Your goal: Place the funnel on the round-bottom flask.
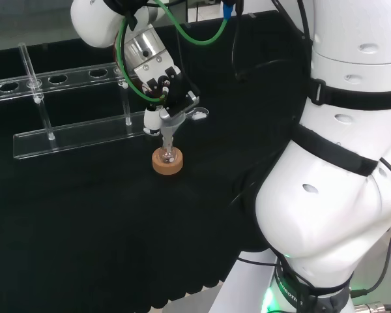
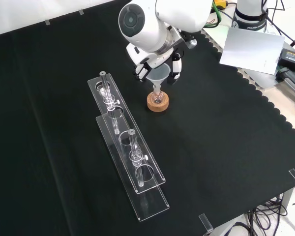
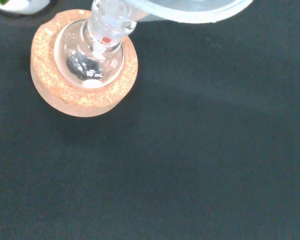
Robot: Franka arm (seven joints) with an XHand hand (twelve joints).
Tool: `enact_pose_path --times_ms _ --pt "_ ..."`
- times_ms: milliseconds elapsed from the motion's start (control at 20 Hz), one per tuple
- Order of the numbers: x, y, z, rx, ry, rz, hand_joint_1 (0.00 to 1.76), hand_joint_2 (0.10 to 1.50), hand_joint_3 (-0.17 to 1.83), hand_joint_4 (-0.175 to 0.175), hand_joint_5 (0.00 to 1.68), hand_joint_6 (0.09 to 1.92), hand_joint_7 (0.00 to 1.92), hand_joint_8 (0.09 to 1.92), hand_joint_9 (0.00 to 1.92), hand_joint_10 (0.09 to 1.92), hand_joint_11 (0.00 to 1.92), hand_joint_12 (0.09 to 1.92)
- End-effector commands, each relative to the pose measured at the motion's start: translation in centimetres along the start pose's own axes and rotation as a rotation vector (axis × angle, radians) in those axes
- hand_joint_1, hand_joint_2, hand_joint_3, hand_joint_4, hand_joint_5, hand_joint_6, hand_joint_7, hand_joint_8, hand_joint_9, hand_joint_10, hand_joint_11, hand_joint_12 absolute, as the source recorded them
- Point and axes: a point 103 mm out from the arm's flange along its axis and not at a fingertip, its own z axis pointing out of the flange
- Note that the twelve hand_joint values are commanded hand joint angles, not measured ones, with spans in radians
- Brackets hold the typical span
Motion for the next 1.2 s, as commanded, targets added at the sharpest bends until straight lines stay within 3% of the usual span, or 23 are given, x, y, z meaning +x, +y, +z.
enact_pose_path --times_ms 50,1200 --pt "0.07 0.10 0.27 0.004 0.002 0.001 0.84 0.73 0.63 -0.040 0.58 0.64 0.65 0.69 0.98 0.35 0.74 1.16" --pt "0.45 -0.09 0.34 0.021 -0.008 -0.001 0.78 0.69 0.64 -0.043 0.48 0.56 0.55 0.74 0.87 0.45 0.64 1.23"
